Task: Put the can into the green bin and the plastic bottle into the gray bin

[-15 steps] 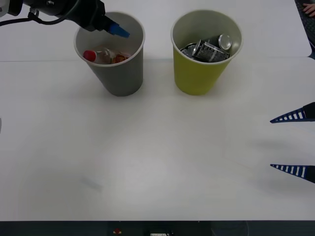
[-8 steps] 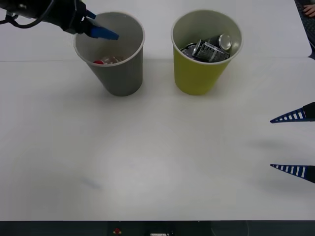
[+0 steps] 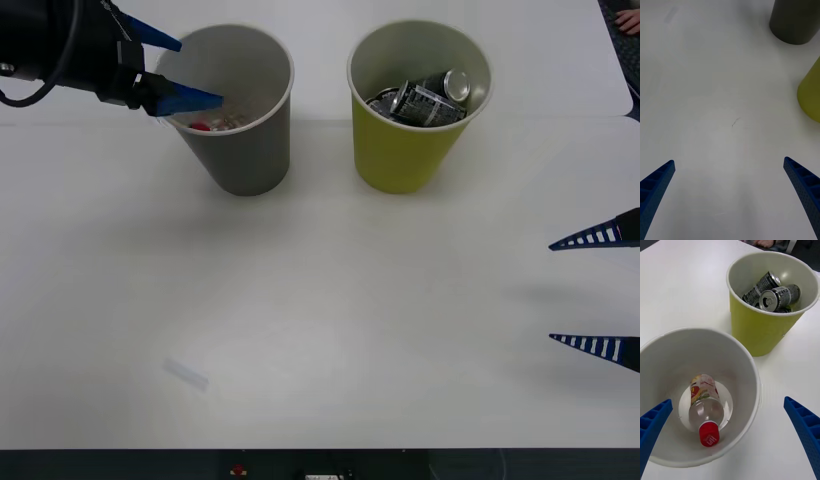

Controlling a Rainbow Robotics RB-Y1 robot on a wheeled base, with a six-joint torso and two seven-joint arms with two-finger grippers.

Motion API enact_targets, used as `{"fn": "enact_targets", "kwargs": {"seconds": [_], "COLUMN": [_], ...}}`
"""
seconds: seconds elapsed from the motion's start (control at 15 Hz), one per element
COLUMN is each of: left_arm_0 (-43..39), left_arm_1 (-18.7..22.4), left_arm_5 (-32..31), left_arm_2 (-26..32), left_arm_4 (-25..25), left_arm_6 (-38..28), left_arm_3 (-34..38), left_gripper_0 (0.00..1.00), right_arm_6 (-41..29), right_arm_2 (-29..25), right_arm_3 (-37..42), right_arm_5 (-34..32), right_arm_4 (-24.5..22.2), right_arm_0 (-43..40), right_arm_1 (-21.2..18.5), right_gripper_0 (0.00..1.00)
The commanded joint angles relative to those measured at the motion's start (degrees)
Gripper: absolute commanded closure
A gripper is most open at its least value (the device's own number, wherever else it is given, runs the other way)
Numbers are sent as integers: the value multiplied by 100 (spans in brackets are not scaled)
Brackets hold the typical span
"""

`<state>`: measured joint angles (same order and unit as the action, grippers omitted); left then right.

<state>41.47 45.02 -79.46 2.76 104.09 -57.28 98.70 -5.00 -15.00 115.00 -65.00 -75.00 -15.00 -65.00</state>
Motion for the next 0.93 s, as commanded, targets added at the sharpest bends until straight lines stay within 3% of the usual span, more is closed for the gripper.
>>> {"fn": "enact_targets", "kwargs": {"seconds": [0.07, 0.27, 0.67, 0.93], "left_arm_0": [-631, -1317, -2864, -3628], "left_arm_1": [218, 516, 1562, 1844], "left_arm_5": [291, 695, 1987, 2128], "left_arm_2": [155, 260, 260, 401], "left_arm_4": [-152, -477, -1558, -2305], "left_arm_6": [68, 103, 340, 1386], "left_arm_3": [660, 1231, 2198, 2347], "left_gripper_0": [0, 0, 0, 0], "right_arm_6": [0, 0, 0, 0], "right_arm_2": [0, 0, 0, 0], "right_arm_3": [0, 0, 0, 0], "right_arm_5": [0, 0, 0, 0], "right_arm_4": [0, 0, 0, 0], "right_arm_0": [0, 0, 0, 0], "right_arm_1": [0, 0, 0, 0], "right_gripper_0": [0, 0, 0, 0]}}
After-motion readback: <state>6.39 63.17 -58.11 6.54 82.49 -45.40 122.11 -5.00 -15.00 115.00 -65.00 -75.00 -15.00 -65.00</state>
